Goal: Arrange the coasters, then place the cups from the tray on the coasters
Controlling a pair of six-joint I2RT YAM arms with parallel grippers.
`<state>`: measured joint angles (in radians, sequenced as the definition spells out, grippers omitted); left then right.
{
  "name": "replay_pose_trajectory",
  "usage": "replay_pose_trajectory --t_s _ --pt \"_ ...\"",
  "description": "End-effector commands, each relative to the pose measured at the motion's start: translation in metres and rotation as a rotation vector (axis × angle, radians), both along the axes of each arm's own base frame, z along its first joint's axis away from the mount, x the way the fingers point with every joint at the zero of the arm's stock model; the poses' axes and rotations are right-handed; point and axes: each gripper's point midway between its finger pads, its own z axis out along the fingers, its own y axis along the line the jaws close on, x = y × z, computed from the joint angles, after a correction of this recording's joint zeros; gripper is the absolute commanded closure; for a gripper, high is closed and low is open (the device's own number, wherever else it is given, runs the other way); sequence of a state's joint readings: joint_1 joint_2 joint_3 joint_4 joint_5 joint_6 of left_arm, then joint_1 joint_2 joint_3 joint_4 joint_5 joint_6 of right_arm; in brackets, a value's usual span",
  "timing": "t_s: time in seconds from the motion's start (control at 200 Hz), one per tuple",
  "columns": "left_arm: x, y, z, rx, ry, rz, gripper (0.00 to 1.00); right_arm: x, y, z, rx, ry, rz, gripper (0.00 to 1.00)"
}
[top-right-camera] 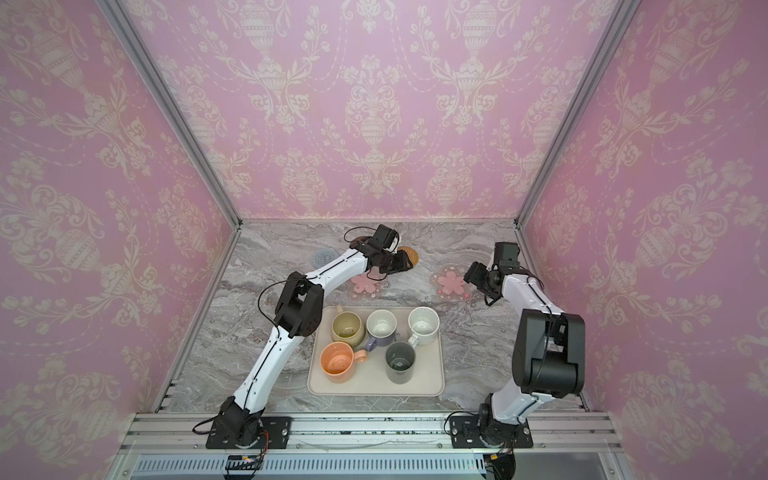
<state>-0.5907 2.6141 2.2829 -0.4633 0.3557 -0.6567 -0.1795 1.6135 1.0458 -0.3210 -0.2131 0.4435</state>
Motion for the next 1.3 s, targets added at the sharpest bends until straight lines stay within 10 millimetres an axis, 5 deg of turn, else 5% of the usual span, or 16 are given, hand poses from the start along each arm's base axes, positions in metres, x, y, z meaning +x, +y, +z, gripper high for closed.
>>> replay_pose_trajectory --t_s 0.0,0.455,0.64,0.921,1.296 --pt "0.005 -0.006 -0.004 -0.019 0.008 0.016 0.56 0.001 -0.003 -0.006 0.003 0.004 0.004 0.24" --pt "0.038 -0.01 -0.01 -0.038 -0.077 0.099 0.55 0.01 -0.004 -0.03 0.025 0.033 0.002 0.24" --pt "0.045 -0.019 0.003 -0.104 -0.107 0.096 0.54 0.017 -0.002 -0.038 0.038 0.034 0.015 0.24" --pt "0.009 -0.032 0.036 -0.098 -0.114 -0.022 0.54 0.025 -0.001 -0.051 0.054 0.044 0.026 0.25" --pt "-0.033 -0.033 0.009 -0.094 0.022 -0.039 0.54 0.031 0.014 -0.066 0.105 0.061 0.053 0.25"
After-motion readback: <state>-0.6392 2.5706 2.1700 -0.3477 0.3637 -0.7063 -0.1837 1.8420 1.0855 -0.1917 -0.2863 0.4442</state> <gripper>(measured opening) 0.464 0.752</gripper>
